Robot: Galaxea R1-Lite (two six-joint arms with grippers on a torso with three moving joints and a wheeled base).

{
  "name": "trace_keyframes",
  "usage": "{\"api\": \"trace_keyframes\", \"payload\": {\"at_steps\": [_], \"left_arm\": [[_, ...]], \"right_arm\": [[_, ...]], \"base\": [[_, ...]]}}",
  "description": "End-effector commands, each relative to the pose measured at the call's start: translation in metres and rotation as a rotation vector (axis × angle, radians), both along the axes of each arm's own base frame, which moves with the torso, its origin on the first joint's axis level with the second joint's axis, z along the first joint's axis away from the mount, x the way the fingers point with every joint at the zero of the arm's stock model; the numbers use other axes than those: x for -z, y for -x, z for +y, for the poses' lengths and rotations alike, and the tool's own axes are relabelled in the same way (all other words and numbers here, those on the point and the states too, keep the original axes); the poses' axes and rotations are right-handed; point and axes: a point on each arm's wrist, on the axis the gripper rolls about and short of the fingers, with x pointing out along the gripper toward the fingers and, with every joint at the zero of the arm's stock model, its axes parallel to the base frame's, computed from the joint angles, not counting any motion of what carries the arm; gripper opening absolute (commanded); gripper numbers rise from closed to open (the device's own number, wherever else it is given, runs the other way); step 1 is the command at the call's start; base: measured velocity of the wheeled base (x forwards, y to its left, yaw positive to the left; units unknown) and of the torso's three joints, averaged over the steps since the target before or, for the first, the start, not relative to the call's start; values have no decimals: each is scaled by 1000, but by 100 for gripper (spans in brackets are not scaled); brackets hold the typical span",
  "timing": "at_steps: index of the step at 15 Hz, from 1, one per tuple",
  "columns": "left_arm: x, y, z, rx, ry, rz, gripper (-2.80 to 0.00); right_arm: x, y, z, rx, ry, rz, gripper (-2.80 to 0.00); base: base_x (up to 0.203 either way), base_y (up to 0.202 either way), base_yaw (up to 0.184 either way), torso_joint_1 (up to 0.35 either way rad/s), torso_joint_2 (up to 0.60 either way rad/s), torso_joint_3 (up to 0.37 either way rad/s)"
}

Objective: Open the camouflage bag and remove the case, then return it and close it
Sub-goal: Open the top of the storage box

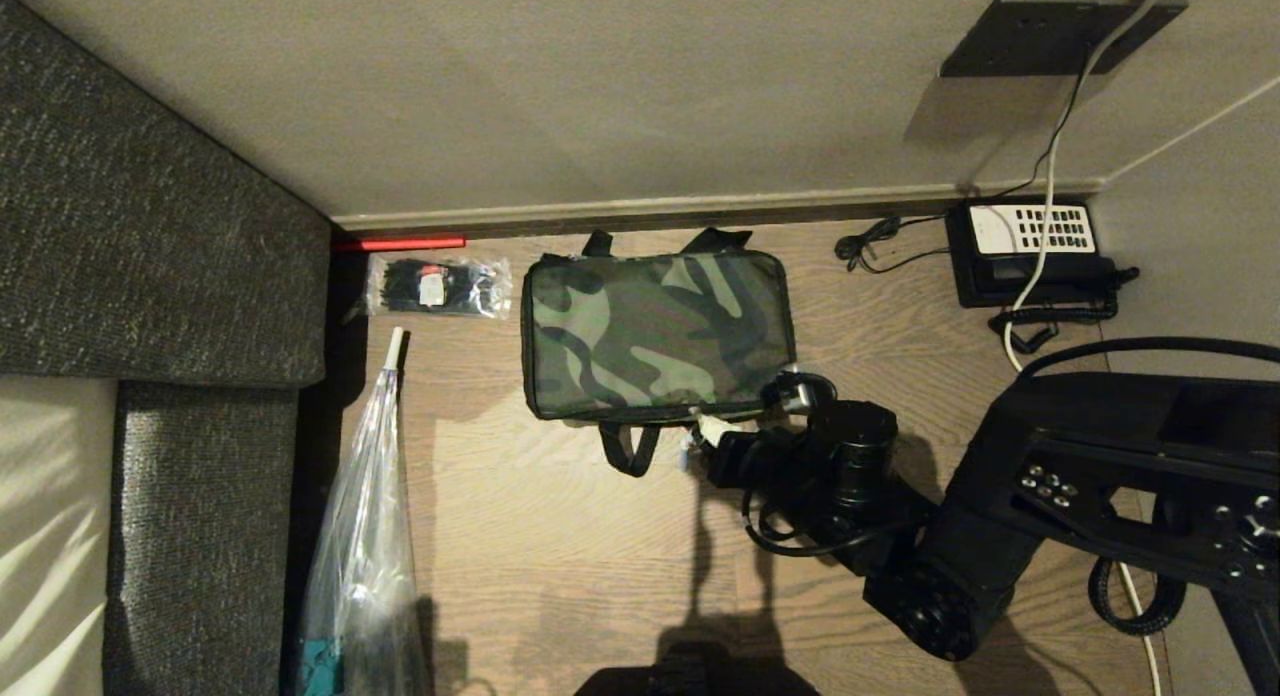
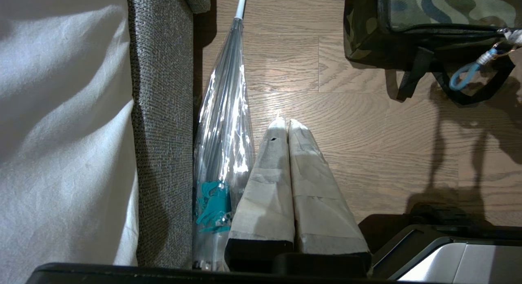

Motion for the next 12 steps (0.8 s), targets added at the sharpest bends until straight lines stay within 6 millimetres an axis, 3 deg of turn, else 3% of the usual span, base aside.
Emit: {"api": "trace_keyframes", "payload": {"at_steps": [1,6,10,11,12], "left_arm": [[0,0,0,-1,0,-2,-280],[0,0,0,-1,0,-2,-280],[0,0,0,-1,0,-2,-280],[0,0,0,-1,0,-2,-280],[0,0,0,-1,0,-2,-280]], "right_arm": [[-11,4,-7,3,-13,-14,-280],[-9,7,-25,29,39,-5,-280],[-4,8,-21,16,50,7,-280],[-2,9,-16,-3,51,10,-179],[3,8,-14,-16,55,17,-160]], "base": [[0,0,0,0,0,0],[0,0,0,0,0,0],[0,0,0,0,0,0],[0,0,0,0,0,0],[0,0,0,0,0,0]]}}
